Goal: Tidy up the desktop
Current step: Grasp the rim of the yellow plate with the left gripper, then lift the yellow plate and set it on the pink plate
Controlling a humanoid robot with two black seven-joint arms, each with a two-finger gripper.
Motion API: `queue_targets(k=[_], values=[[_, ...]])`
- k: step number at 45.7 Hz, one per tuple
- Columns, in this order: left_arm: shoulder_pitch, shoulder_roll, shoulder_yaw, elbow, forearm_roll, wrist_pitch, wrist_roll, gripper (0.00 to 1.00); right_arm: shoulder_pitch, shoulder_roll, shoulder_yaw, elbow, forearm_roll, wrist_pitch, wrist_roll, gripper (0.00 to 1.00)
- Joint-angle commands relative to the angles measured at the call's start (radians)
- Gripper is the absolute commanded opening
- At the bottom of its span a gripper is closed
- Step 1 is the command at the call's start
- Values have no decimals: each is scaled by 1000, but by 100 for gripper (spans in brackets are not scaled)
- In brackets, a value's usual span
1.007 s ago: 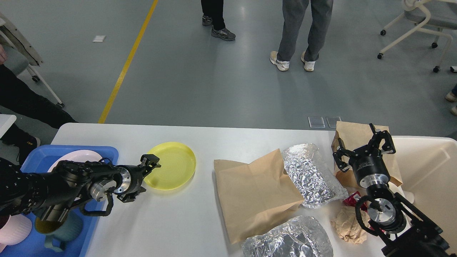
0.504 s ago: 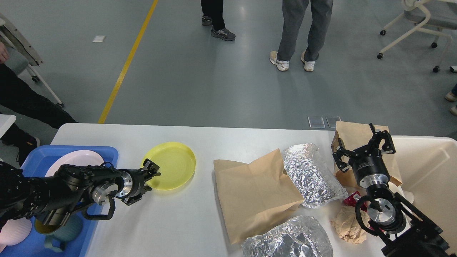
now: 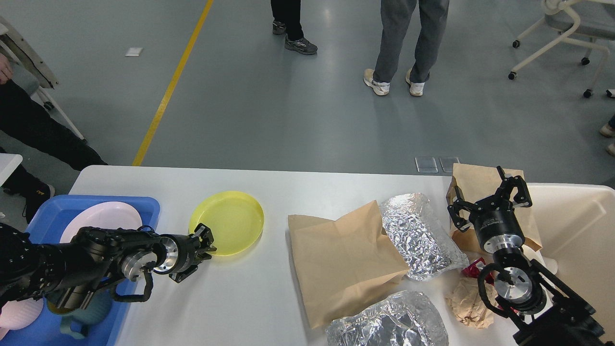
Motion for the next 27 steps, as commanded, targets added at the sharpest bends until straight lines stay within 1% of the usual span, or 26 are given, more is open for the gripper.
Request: queue_targets(k=[1,4,11,20,24,27], values=[[2,1,1,0,0,-5,0,13,-1,-1,0,0,0,0,0,100],[5,1,2,0,0,-6,2,11,0,0,0,0,0,0,0,100],[8,1,2,-6,0,-9,2,0,0,0,0,0,0,-1,0,100],[-1,14,13,-15,0,-43,2,0,0,0,0,0,0,0,0,100],[-16,36,38,-53,0,-48,2,0,0,0,0,0,0,0,0,100],[-55,72,61,-98,0,-63,2,0,0,0,0,0,0,0,0,100]])
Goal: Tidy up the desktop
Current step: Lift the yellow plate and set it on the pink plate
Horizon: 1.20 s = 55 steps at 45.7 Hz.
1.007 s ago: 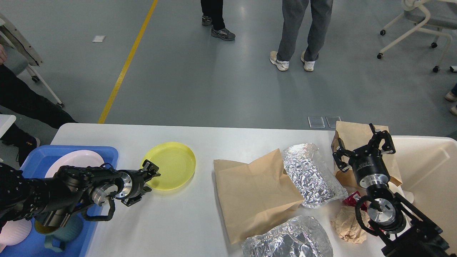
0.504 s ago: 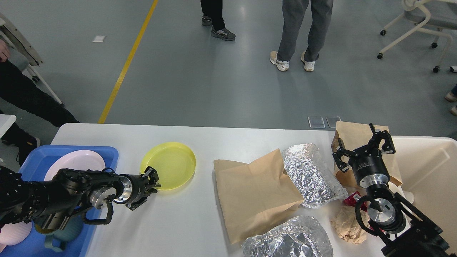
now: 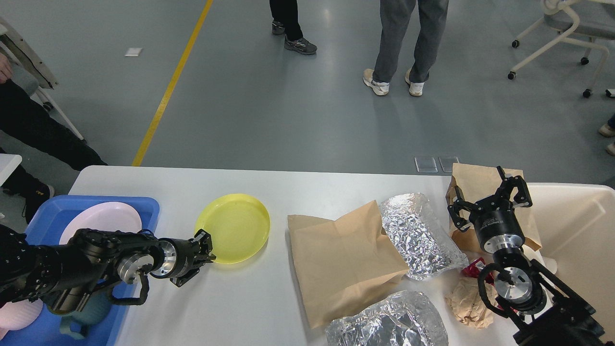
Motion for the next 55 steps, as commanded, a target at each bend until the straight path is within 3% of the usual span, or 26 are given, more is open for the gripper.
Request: queue_targets(k=[1,12,22,30,32,36,43,49,55], values=[[-64,60,43,-77,0,-27,-1,0,0,-1,0,0,0,-1,0,100],[-284,185,177,-252,0,-135,5,0,0,1,0,0,0,0,0,100],[-663,293,428,-460,-11,-228,66,0,0,-1,0,0,0,0,0,100],[-965,302,625,-638,-51,-237,66,0,0,-1,0,0,0,0,0,100],[-1080,294,699,-683,-89,-273,60,0,-1,-1,0,0,0,0,0,100],[-1183,281,775,-704,-138,-326,55,0,0,-1,0,0,0,0,0,100],[-1222,255,806,-704,-179,-346,46,0,0,-1,0,0,0,0,0,100],[-1201,231,801,-704,-186,-345,-17,0,-1,1,0,0,0,-1,0,100],[-1171,245,806,-688,-187,-343,-28,0,0,-1,0,0,0,0,0,100]])
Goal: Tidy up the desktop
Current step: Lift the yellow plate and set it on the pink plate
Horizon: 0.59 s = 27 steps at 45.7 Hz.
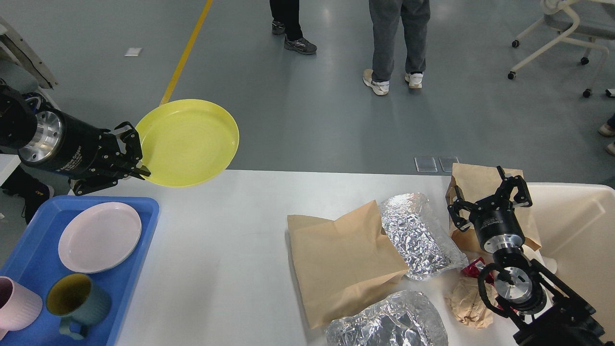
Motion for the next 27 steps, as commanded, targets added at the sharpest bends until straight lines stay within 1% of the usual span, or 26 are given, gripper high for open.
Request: queue_targets(k=[1,3,7,11,16,21,27], values=[[29,18,7,26,-2,3,-12,0,0,-1,0,0,0,-1,0,100],[67,39,9,60,-2,3,-12,0,0,-1,0,0,0,0,0,100],[176,149,-3,160,2,-9,-4,0,0,-1,0,0,0,0,-1,100],[273,226,-28,255,11,-29,8,0,0,-1,0,0,0,0,0,100],[439,249,-94,391,15,-40,22,0,0,-1,0,0,0,-1,0,100],[624,262,-216,526,18,-44,36,0,0,-1,0,0,0,0,0,100],[834,260,-364,680,46,-44,64,0,0,-1,0,0,0,0,-1,100]])
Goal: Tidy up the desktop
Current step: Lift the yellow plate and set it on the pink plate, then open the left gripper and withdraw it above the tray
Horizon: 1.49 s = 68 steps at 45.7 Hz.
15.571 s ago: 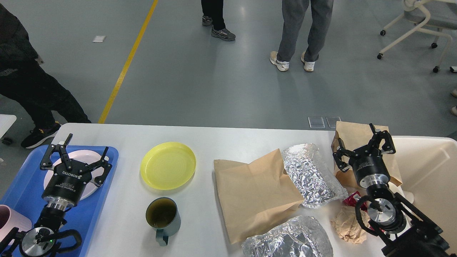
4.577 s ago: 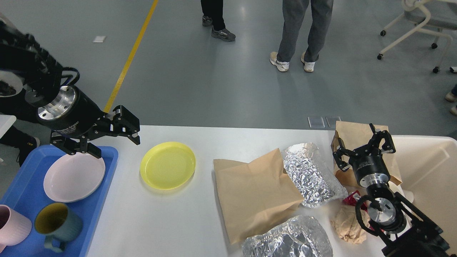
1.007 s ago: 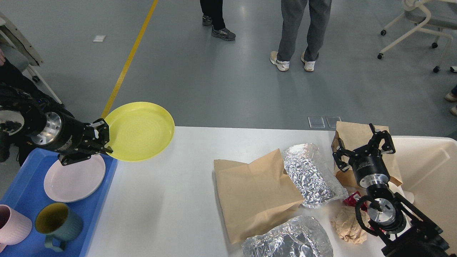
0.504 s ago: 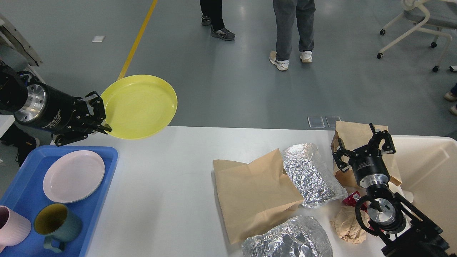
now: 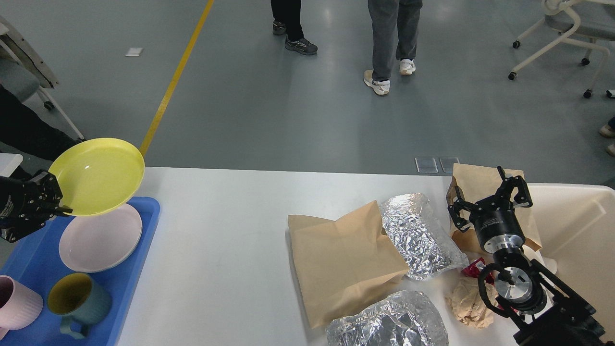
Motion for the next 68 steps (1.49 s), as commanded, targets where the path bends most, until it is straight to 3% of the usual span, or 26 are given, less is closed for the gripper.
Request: queue_targets(k=[1,6,16,31,36,42,49,61,65,68], values=[[195,-5,-139,146,25,0,22,0,0,0,0,0,0,-1,0,100],[324,-25,-238,243,41,7,24,0,0,0,0,0,0,0,-2,100],[458,-79,-318,344,57,18,30,0,0,0,0,0,0,0,0,100],[524,-137,-372,416,84,38,43,6,0,0,0,0,0,0,-2,100],[530,-140,-374,416,84,88,43,20,0,0,0,0,0,0,0,100],[530,-139,-374,415,84,148,43,55,0,2,0,0,0,0,0,100],[530,-136,-374,409,84,159,43,74,0,0,0,0,0,0,0,100],[509,-130,-372,402,92,147,43,84,0,2,0,0,0,0,0,100],[454,-123,-374,402,100,138,42,95,0,2,0,0,0,0,0,100],[400,-116,-384,402,101,129,42,96,0,2,0,0,0,0,0,100]])
